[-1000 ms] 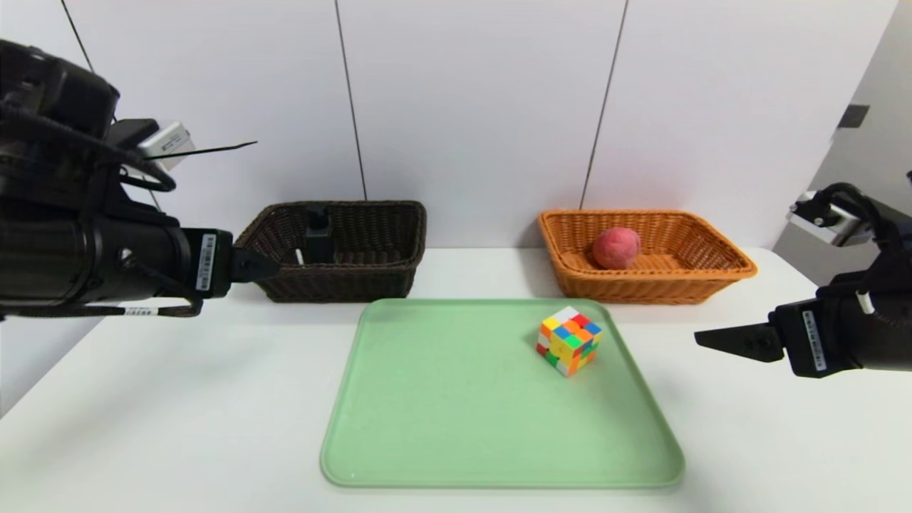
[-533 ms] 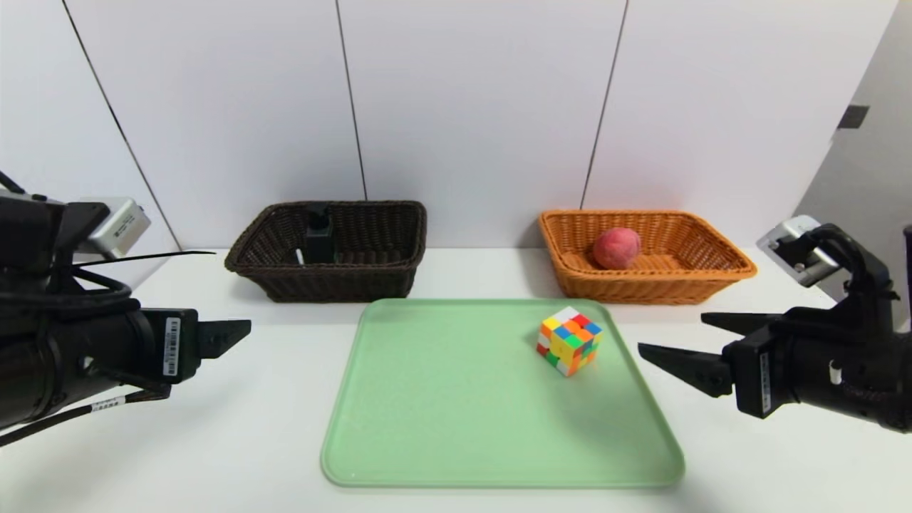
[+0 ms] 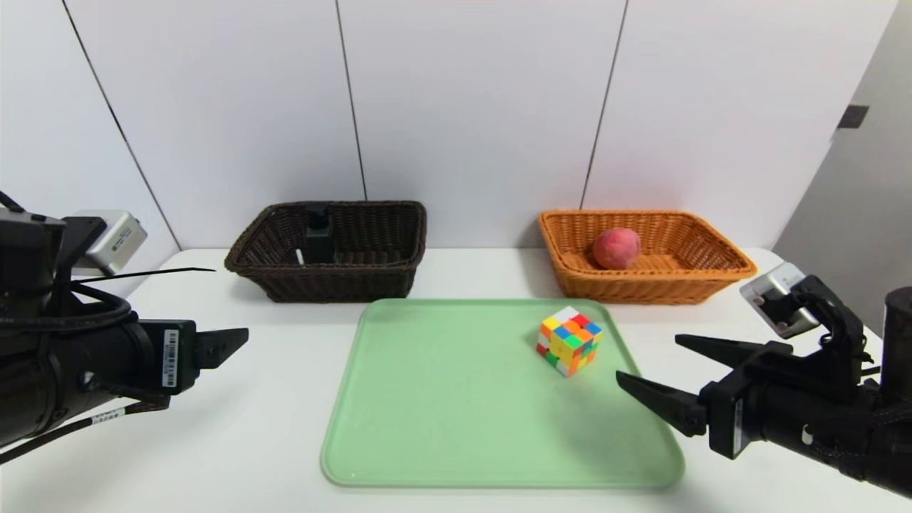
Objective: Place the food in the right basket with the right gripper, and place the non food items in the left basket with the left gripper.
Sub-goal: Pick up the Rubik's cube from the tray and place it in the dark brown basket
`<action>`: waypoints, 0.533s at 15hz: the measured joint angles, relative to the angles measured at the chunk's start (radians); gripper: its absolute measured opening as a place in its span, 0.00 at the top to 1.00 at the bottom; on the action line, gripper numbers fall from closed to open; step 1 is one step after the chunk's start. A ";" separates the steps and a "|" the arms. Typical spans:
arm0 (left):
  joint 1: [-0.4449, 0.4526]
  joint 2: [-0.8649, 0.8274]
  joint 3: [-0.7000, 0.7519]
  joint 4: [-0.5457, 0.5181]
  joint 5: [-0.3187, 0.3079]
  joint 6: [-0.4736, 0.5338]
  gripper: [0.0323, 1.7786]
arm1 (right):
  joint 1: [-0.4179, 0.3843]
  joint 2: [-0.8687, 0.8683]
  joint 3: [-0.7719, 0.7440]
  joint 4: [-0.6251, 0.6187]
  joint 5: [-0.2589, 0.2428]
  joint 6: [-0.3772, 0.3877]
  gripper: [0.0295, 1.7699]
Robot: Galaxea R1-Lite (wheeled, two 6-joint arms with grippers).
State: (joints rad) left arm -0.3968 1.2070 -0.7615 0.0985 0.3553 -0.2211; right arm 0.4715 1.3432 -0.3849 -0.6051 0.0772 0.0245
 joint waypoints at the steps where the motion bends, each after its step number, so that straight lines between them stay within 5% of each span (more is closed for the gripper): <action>1: 0.000 0.001 0.004 0.001 0.000 -0.001 0.05 | -0.002 0.024 0.025 -0.069 -0.002 0.001 0.04; 4: 0.000 0.000 0.011 0.001 0.000 -0.001 0.05 | -0.003 0.087 0.093 -0.249 -0.004 0.000 0.04; 8: 0.000 0.000 0.017 0.001 -0.002 -0.001 0.05 | 0.004 0.118 0.122 -0.284 -0.004 0.006 0.04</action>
State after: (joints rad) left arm -0.3964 1.2066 -0.7447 0.1000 0.3530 -0.2221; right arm 0.4757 1.4615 -0.2630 -0.8889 0.0730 0.0306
